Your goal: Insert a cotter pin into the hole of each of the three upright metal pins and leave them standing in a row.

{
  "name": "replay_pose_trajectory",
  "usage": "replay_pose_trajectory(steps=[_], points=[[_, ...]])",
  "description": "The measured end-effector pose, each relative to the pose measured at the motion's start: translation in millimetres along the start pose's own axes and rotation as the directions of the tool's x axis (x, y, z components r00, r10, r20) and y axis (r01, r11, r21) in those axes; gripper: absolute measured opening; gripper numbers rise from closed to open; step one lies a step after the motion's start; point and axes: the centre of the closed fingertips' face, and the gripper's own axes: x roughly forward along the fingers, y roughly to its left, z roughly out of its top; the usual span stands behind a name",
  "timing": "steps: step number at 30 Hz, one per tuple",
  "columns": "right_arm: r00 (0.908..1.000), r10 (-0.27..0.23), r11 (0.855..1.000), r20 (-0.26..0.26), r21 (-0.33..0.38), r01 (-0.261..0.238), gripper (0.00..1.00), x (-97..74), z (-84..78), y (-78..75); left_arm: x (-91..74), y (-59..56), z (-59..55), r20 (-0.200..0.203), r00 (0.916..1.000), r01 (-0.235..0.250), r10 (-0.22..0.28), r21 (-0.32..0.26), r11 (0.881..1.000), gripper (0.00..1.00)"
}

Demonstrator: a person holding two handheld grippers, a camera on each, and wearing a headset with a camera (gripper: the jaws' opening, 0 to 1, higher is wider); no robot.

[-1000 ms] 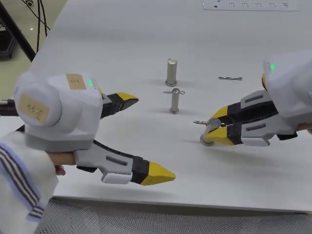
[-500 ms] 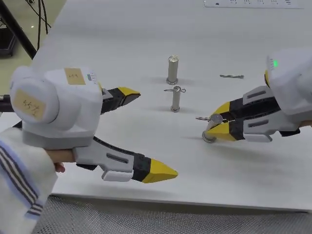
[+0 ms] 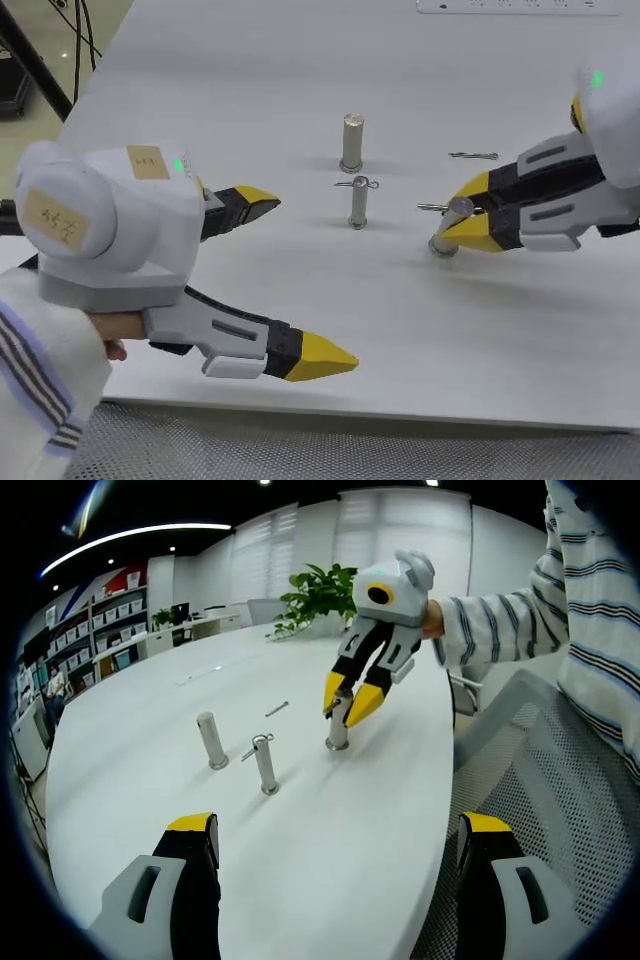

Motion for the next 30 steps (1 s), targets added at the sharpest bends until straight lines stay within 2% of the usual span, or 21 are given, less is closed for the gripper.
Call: replay_pose_trajectory(steps=[7,14,20,30], points=[[0.9998,-0.004,1.000,0.017,0.011,0.004,0.08,-5.6,-2.4,-13.9,-2.3,3.2,1.2,0.011,0.9998,-0.016,0.016,-0.017,1.000,0.99],[0.9999,-0.003,1.000,0.014,0.017,0.002,0.08,-4.5,-9.7,-23.9,-4.2,3.7,-2.0,0.001,0.9998,-0.022,0.022,-0.024,0.999,0.99],[0.9999,-0.013,1.000,-0.003,0.011,0.013,0.08,-2.2,-15.2,-29.9,-4.2,3.7,-4.4,-0.005,0.9997,-0.024,0.024,-0.028,0.999,0.99],[0.9998,-0.019,1.000,-0.005,0.012,0.019,0.08,0.8,-20.3,-32.9,-3.0,2.5,-8.4,-0.018,0.9996,-0.022,0.021,-0.036,0.999,0.99]])
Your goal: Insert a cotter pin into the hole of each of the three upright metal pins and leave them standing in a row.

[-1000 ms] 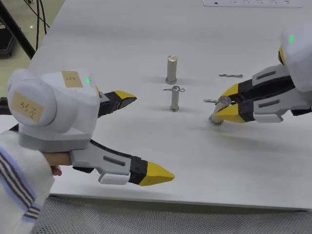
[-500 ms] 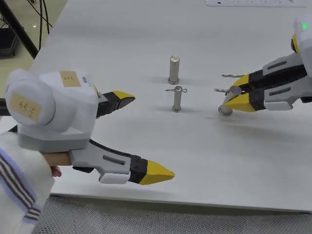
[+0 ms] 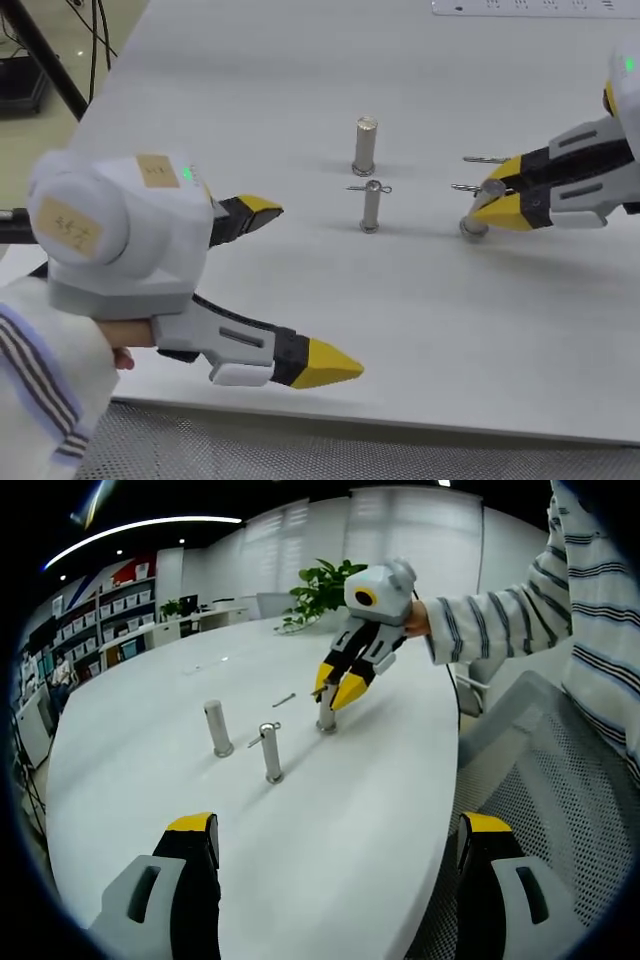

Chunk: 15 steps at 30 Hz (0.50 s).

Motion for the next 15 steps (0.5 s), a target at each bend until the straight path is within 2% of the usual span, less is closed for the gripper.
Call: replay_pose_trajectory(steps=[15], points=[[0.9998,0.017,1.000,0.014,-0.001,-0.017,0.08,3.6,-3.4,-0.6,2.6,-5.6,-4.7,-0.021,0.9996,0.019,-0.020,-0.009,1.000,0.99]])
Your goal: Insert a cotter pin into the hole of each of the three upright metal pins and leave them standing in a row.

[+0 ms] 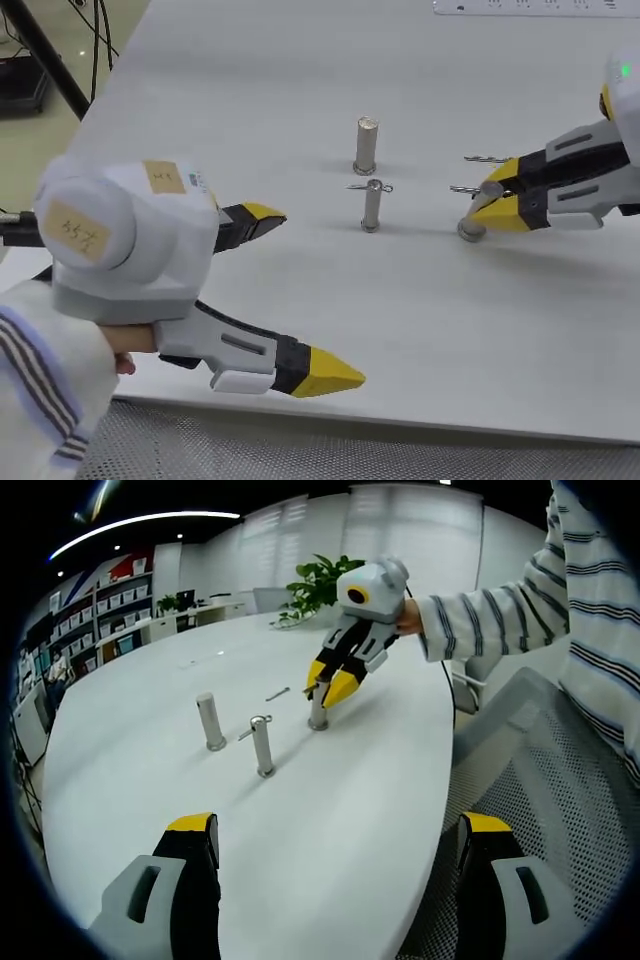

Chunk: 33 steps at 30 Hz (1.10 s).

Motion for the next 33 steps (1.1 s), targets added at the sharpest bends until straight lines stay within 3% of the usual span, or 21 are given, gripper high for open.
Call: replay_pose_trajectory(steps=[20,23,26,33], points=[[0.9997,0.010,1.000,0.022,-0.007,-0.010,0.09,3.7,1.7,0.3,2.2,-10.0,2.0,-0.012,0.9996,0.024,-0.024,0.034,0.999,0.98],[0.9991,-0.011,1.000,0.040,-0.027,0.012,0.10,3.3,4.3,-0.3,2.3,-10.5,2.7,-0.012,0.9996,0.025,-0.024,0.033,0.999,0.98],[0.9955,-0.043,0.999,0.085,-0.010,0.044,0.17,-0.1,12.8,-4.9,2.4,-10.2,3.3,-0.011,0.9997,0.021,-0.021,0.037,0.999,0.97],[0.9922,-0.085,0.996,0.092,0.004,0.085,0.31,-6.9,22.1,-5.9,-0.3,-8.5,7.6,0.002,0.9999,0.015,-0.015,0.031,0.999,0.97]])
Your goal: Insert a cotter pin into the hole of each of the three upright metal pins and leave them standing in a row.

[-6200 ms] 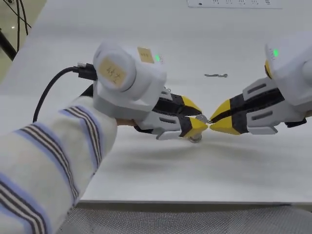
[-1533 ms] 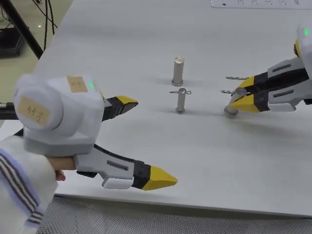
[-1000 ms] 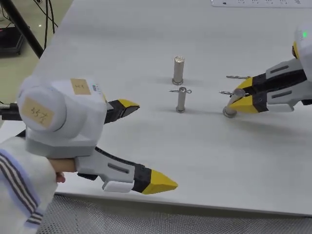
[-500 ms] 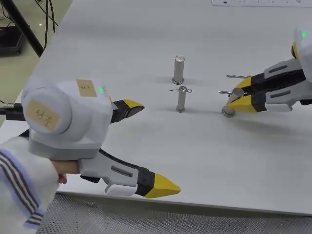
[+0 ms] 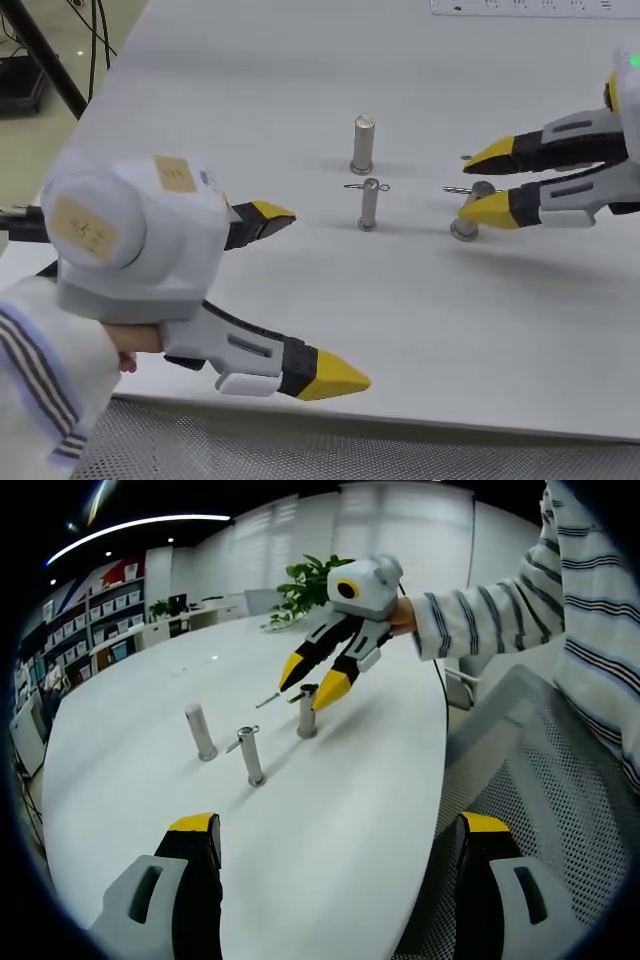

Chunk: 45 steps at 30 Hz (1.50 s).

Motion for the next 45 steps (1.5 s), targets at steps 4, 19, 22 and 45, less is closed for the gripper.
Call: replay_pose_trajectory(steps=[4,19,22,45], points=[[0.9986,-0.052,0.998,0.004,0.021,0.052,0.47,-4.9,4.0,-0.9,-3.3,3.4,4.9,0.018,0.9998,-0.008,0.008,-0.016,1.000,0.97],[0.9854,-0.160,0.978,0.057,0.143,0.151,0.66,-34.4,13.3,16.4,-11.0,16.4,24.4,0.102,0.9923,-0.067,0.070,-0.036,0.997,0.94],[0.9801,-0.188,0.967,0.065,0.189,0.173,0.71,-40.8,12.3,19.2,-11.0,16.0,25.3,0.107,0.9917,-0.067,0.071,-0.039,0.997,0.94],[0.9476,-0.317,0.838,0.040,0.480,0.260,0.98,-57.5,-12.8,50.1,-9.2,15.2,23.2,0.109,0.9927,-0.044,0.051,-0.066,0.997,0.95]])
